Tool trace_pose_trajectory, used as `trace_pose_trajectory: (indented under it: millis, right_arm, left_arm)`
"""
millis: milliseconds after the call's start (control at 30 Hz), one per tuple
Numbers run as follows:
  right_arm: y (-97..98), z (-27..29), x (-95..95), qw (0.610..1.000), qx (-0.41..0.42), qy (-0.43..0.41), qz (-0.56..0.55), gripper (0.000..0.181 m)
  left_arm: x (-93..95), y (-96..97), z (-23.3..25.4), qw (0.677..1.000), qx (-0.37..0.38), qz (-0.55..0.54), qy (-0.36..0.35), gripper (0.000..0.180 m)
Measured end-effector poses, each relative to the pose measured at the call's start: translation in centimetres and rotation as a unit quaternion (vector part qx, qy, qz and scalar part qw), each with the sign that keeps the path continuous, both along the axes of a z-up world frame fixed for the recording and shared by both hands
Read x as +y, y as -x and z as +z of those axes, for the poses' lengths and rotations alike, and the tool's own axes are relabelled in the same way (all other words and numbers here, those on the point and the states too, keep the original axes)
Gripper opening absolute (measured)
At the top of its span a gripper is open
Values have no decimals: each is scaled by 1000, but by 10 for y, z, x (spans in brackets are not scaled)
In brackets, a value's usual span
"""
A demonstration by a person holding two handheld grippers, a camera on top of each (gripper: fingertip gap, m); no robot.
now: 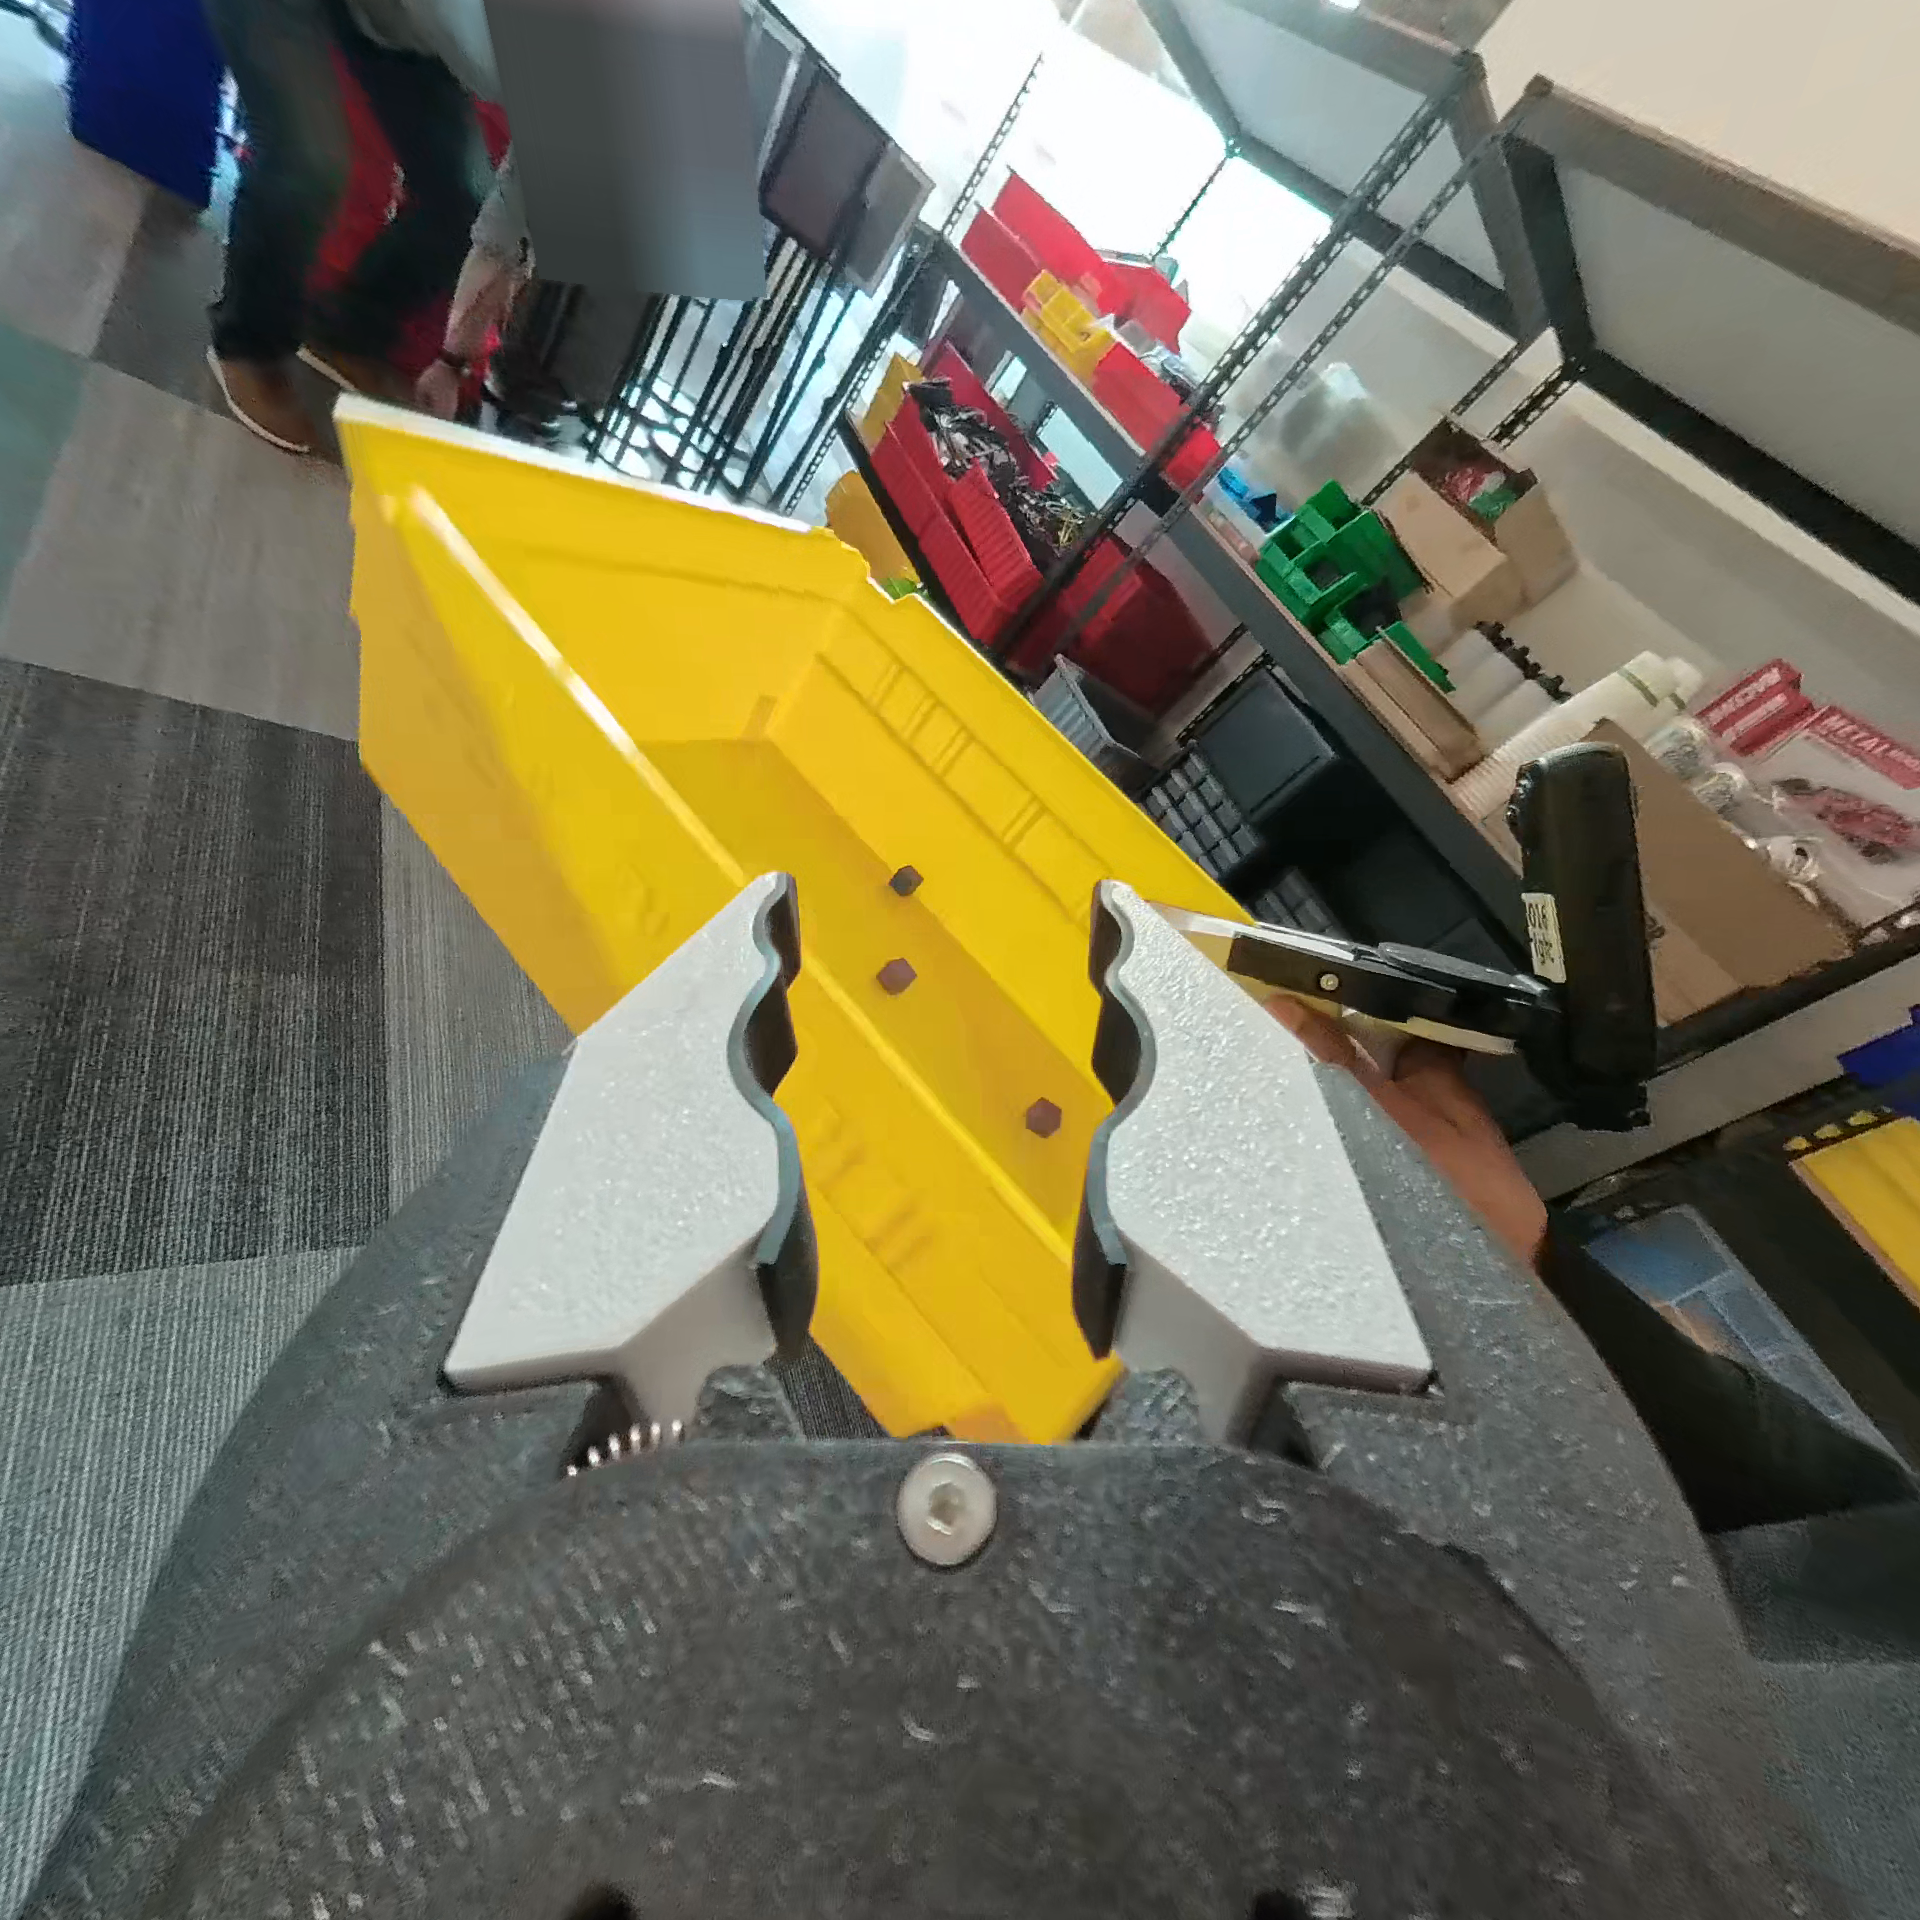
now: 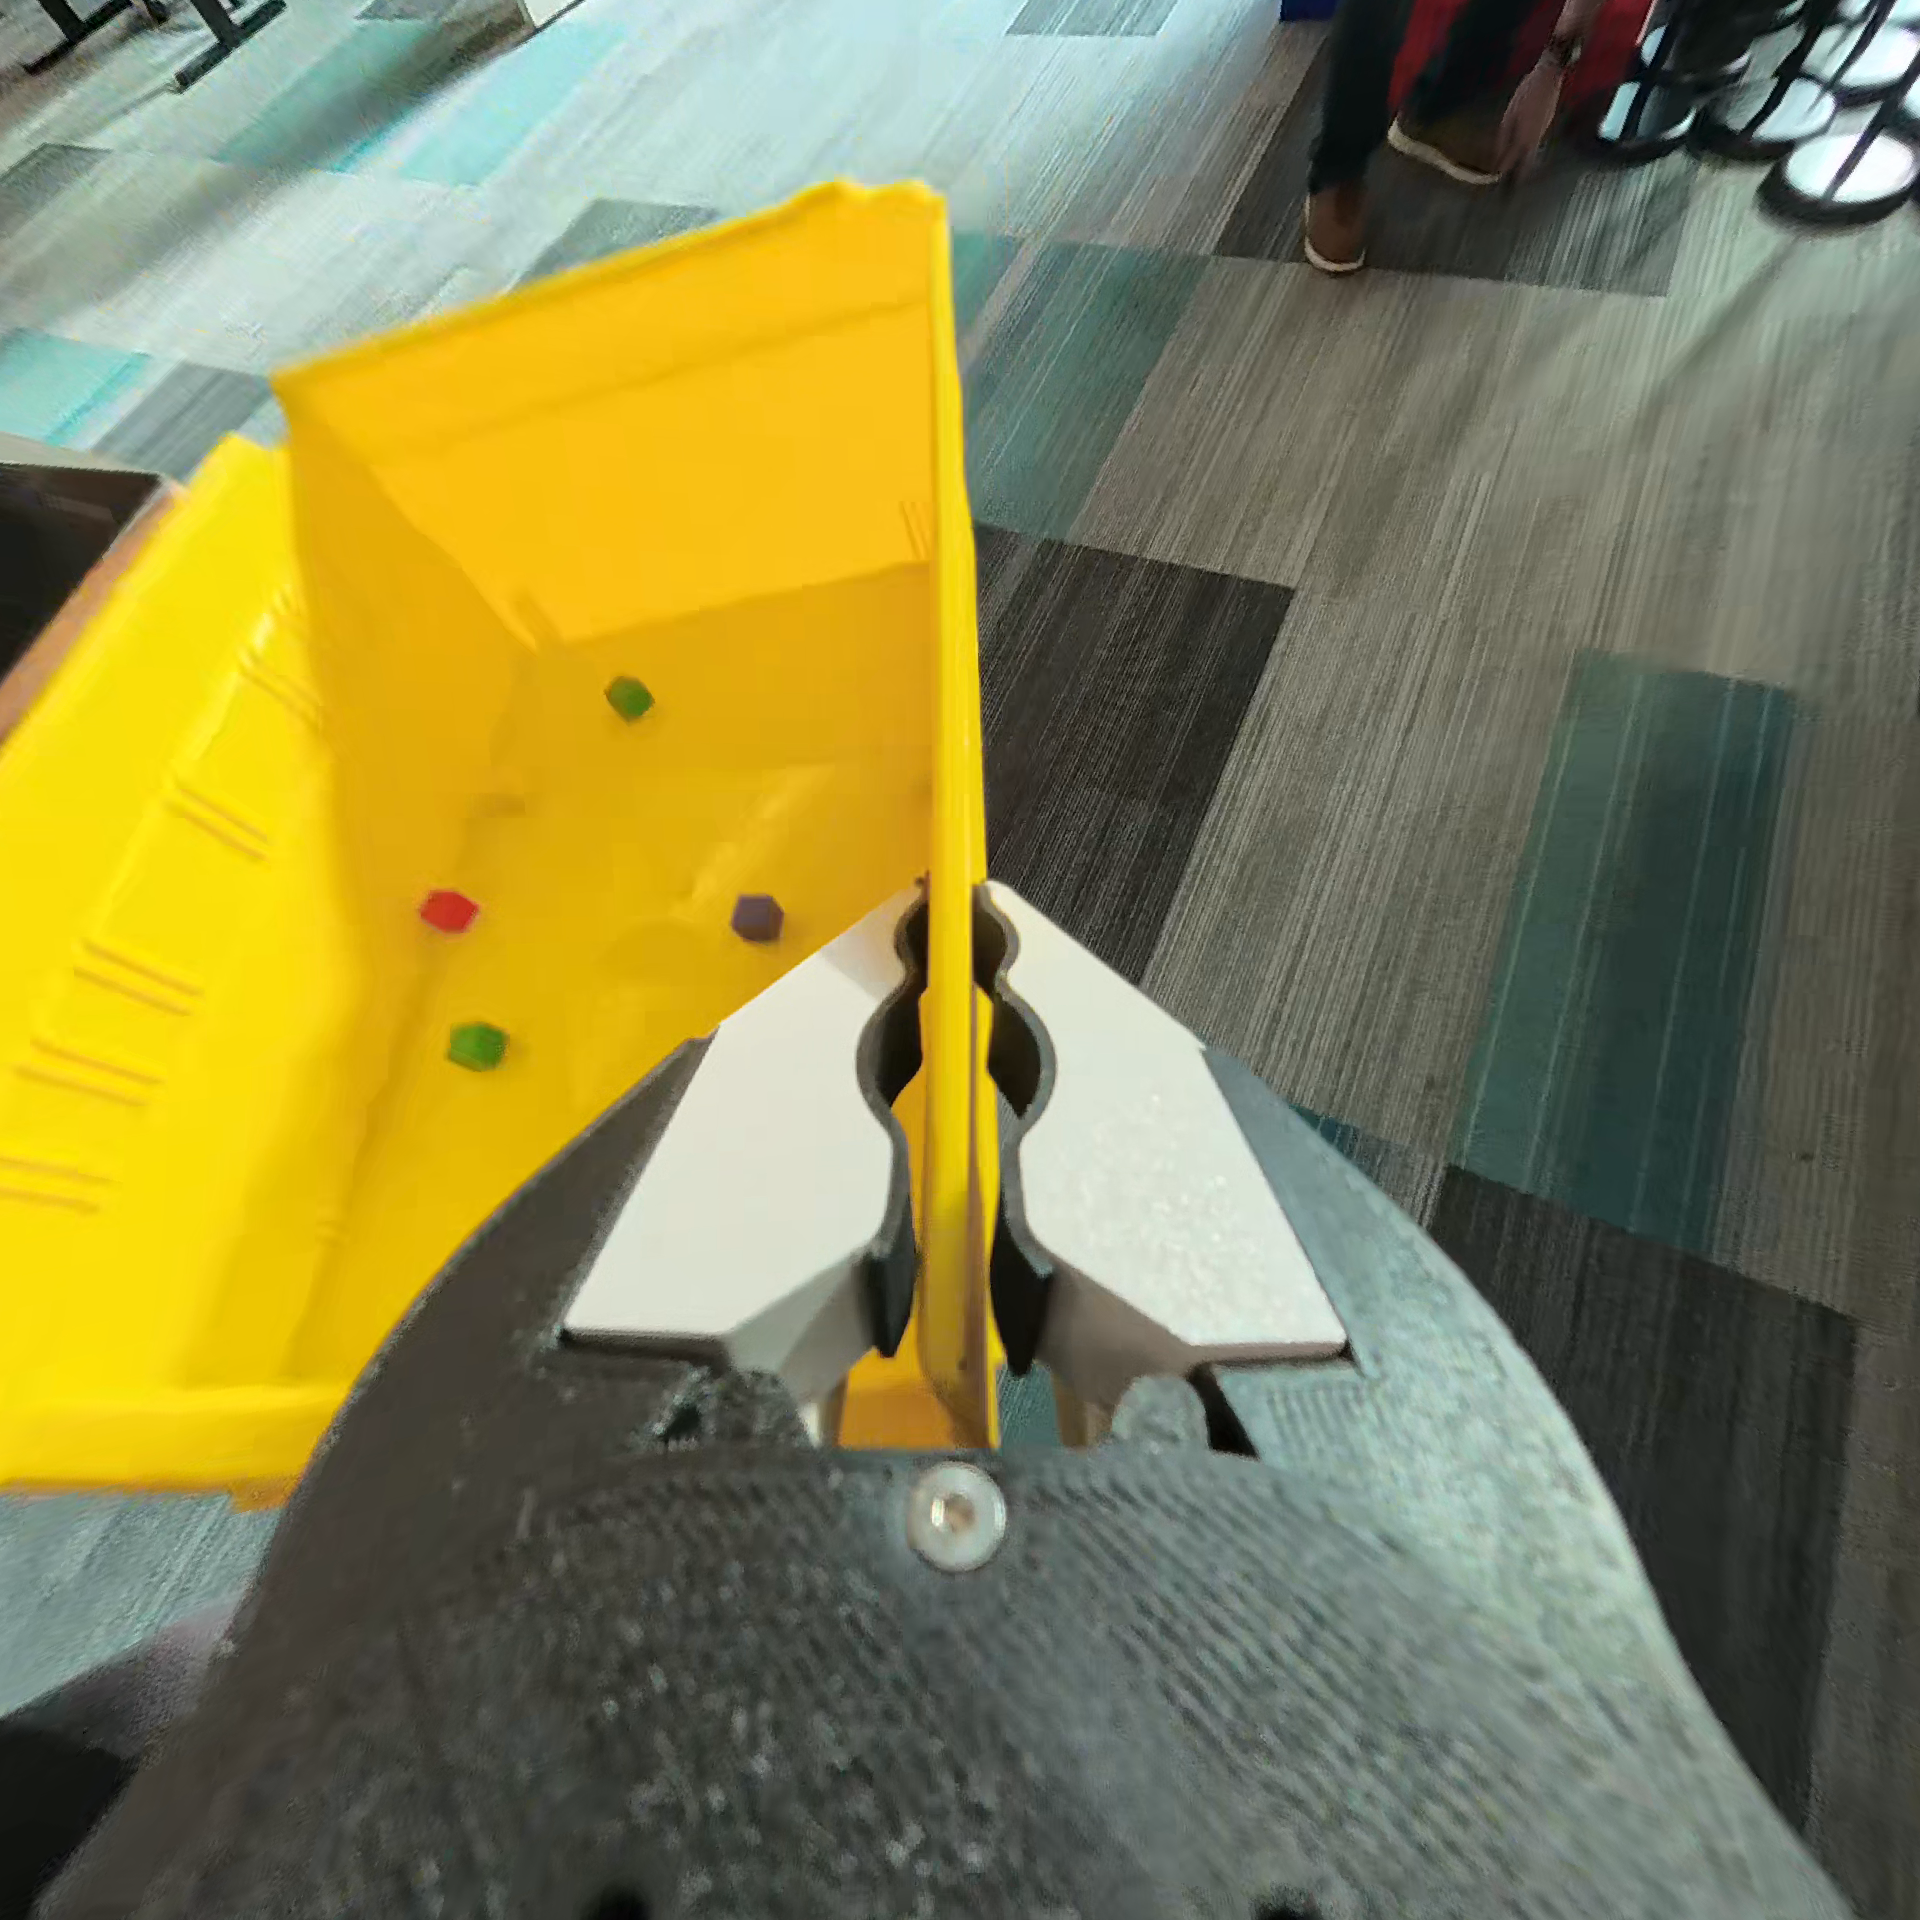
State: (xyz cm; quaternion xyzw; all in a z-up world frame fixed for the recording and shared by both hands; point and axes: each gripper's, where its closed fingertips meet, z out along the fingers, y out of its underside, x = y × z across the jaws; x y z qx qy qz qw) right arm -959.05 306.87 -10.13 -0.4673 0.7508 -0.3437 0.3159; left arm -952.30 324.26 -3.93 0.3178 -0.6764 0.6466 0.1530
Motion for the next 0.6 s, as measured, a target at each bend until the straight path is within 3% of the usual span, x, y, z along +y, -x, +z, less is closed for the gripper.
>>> trace_pose_trajectory:
  millis: [133, 267, 367, 433, 500, 600]
  right_arm:
    - [-20, 6, 18, 995, 47, 81, 38, 4]
    - [-36, 1, 39, 990, 70, 117, 47, 4]
    - [-48, 8, 49, 994, 37, 98, 34, 4]
    - [-59, 20, 55, 994, 6, 106, 35, 4]
    - [-72, 31, 63, 991, -17, 128, 42, 4]
    - [-91, 43, 74, 985, -39, 161, 55, 4]
  left_arm:
    - [31, -39, -9, 1000, 9, 16, -3, 51]
    - [53, -70, -51, 996, 66, 10, -60, 52]
    - [72, -88, -79, 989, 110, 12, -95, 56]
    - [78, -94, -106, 978, 151, 3, -142, 72]
    - [73, -90, -112, 969, 205, -39, -133, 83]
    - [61, -96, -115, 961, 245, -63, -111, 76]
